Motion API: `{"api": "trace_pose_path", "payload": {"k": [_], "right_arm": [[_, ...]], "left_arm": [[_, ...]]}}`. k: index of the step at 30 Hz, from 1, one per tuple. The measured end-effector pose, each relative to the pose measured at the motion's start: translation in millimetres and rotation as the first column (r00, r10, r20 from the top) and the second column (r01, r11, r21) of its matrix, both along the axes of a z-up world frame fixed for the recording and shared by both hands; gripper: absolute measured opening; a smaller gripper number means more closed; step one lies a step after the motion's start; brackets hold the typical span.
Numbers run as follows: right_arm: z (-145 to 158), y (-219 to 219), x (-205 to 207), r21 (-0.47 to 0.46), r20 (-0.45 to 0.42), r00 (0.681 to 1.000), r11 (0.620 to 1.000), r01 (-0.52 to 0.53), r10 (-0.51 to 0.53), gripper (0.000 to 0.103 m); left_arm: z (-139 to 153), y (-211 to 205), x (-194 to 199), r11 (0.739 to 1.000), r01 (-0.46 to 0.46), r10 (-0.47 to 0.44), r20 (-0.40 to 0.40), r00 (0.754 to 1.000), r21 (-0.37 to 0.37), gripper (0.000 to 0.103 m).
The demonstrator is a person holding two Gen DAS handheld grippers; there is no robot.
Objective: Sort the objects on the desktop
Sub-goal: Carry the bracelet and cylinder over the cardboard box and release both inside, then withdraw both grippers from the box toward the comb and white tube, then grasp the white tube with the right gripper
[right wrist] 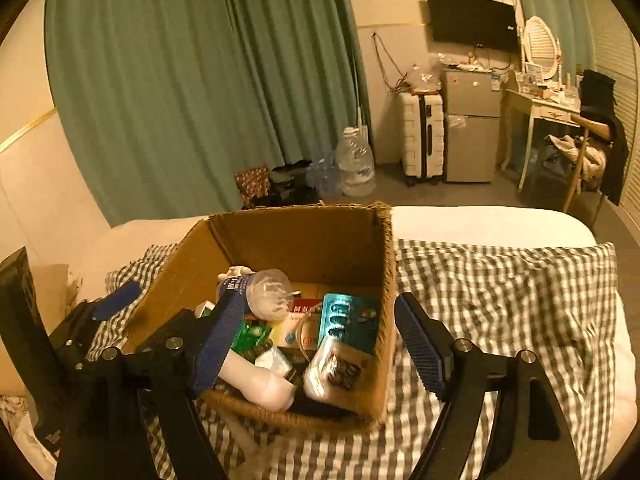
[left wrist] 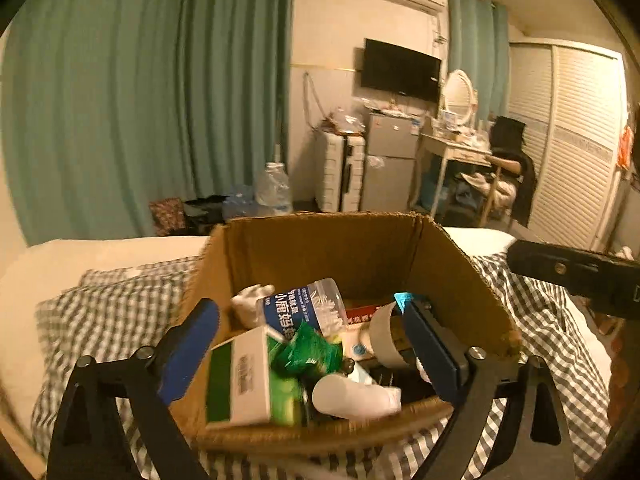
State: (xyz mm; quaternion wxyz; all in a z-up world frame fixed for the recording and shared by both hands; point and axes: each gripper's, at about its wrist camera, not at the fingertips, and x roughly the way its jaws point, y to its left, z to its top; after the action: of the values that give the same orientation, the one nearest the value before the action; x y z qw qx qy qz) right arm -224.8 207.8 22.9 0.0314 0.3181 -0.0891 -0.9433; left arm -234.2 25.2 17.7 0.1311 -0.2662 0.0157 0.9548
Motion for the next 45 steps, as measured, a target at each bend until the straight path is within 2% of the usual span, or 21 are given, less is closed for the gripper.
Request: {"api": "trace_pose_path", "payload": {"k": [2, 6, 8, 16, 18, 20, 22, 25, 29, 32, 35, 38, 39, 41, 42, 44, 45], "right_arm": [[2, 1, 14, 0.010, -0.007, 1.000, 1.000, 0.012, -0.012, 0.079], [-5, 2, 67, -0.012, -0.022, 0.999, 1.000, 0.023, -0.024, 0.080], [-18, -1, 94, -0.011, 0.011, 1.000, 1.000, 0.025, -0.025, 0.080], [-81, -23, 147, 0.064, 0.162, 0.987, 0.998, 0.013, -0.023, 0.080], [-98, -31, 155, 0.083, 0.211, 0.977, 0.997, 0.001, -0.018, 0.080], [-116, -37, 164, 0.062, 0.268, 0.963, 0.998, 0.023, -0.039, 0.080], [-132, -44, 172, 0.045, 0.310, 0.949, 0.998, 0.043, -0.055, 0.080], [-150, -52, 171, 0.072, 0.357, 0.931, 0.996, 0.055, -0.077, 0.079], [-168, -49, 169, 0.042, 0.423, 0.900, 0.994, 0.099, -0.107, 0.079], [-178, -39, 162, 0.007, 0.456, 0.881, 0.991, 0.136, -0.125, 0.079], [-192, -24, 152, -0.070, 0.494, 0.857, 0.975, 0.210, -0.150, 0.079], [-199, -16, 141, -0.096, 0.505, 0.846, 0.963, 0.252, -0.171, 0.074], [-199, -15, 139, -0.090, 0.498, 0.848, 0.962, 0.259, -0.182, 0.067], [-199, -13, 133, -0.076, 0.478, 0.855, 0.961, 0.267, -0.200, 0.055], [-199, -13, 129, -0.062, 0.464, 0.863, 0.964, 0.258, -0.201, 0.045], [-199, -17, 125, -0.019, 0.444, 0.874, 0.973, 0.231, -0.199, 0.040], [-199, -18, 125, -0.009, 0.437, 0.878, 0.975, 0.223, -0.197, 0.039]], "left_arm": [[3, -8, 15, 1.000, -0.016, 0.016, -0.001, 1.000, 0.004, 0.103], [0, -20, 65, 0.999, -0.035, 0.035, 0.008, 0.999, 0.022, 0.103], [-10, -23, 86, 0.999, -0.043, 0.042, 0.036, 0.998, 0.022, 0.103], [-94, -20, 147, 0.997, -0.075, 0.074, 0.162, 0.984, 0.005, 0.103], [-113, -14, 153, 0.998, -0.055, 0.058, 0.173, 0.983, -0.021, 0.103], [-129, -8, 157, 0.998, -0.030, 0.041, 0.178, 0.983, -0.063, 0.103], [-142, -3, 156, 0.995, -0.010, 0.028, 0.177, 0.984, -0.100, 0.103], [-155, 3, 156, 0.995, 0.036, -0.020, 0.166, 0.986, -0.092, 0.103], [-166, 10, 143, 0.993, 0.058, -0.037, 0.191, 0.981, -0.106, 0.103], [-171, 10, 129, 0.994, 0.058, -0.039, 0.208, 0.977, -0.089, 0.103], [-178, 8, 108, 0.997, 0.039, -0.021, 0.234, 0.972, -0.072, 0.103], [-189, 8, 86, 0.998, 0.029, -0.011, 0.298, 0.955, -0.058, 0.103], [-194, 8, 80, 0.998, 0.030, -0.012, 0.327, 0.945, -0.051, 0.103], [-197, 10, 78, 0.998, 0.030, -0.010, 0.336, 0.942, -0.054, 0.103], [-196, 11, 78, 0.998, 0.038, -0.018, 0.330, 0.944, -0.054, 0.100], [-193, 12, 81, 0.997, 0.059, -0.042, 0.319, 0.947, -0.044, 0.082], [-192, 13, 82, 0.997, 0.067, -0.050, 0.309, 0.950, -0.046, 0.065]]}}
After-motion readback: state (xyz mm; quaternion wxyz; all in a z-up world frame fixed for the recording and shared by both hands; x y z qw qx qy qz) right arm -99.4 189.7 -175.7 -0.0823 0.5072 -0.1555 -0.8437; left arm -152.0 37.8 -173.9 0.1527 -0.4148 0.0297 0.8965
